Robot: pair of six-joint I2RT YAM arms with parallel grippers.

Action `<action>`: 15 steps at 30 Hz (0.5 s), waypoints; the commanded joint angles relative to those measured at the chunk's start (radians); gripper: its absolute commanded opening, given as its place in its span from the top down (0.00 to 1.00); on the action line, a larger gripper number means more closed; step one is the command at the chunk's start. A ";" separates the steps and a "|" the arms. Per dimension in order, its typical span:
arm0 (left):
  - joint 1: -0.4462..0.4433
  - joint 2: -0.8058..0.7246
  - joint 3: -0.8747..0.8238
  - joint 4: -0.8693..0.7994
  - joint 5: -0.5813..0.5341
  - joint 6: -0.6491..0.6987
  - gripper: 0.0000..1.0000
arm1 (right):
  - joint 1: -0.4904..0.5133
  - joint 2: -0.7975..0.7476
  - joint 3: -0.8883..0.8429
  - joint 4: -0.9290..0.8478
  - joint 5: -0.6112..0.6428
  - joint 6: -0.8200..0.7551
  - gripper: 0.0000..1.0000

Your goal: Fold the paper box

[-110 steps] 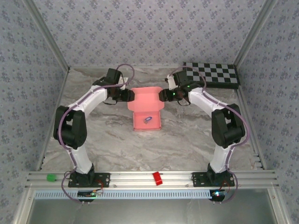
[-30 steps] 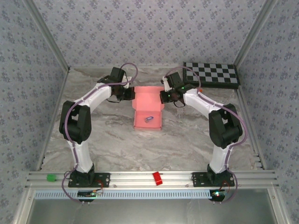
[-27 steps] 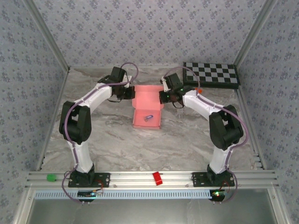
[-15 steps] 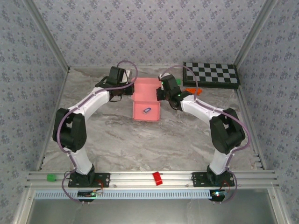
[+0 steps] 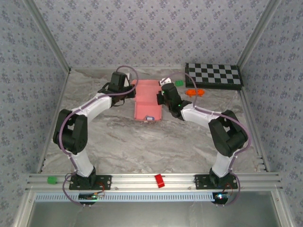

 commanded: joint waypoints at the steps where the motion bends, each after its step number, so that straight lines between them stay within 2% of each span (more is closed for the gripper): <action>1: -0.010 -0.018 0.005 0.045 -0.007 -0.041 1.00 | 0.006 0.013 0.006 0.097 0.051 -0.021 1.00; 8: -0.010 -0.012 -0.013 0.059 -0.017 -0.091 1.00 | 0.017 0.038 0.003 0.114 0.114 0.000 1.00; 15: -0.014 -0.022 -0.066 0.143 -0.042 -0.147 1.00 | 0.043 0.060 -0.011 0.164 0.220 0.038 1.00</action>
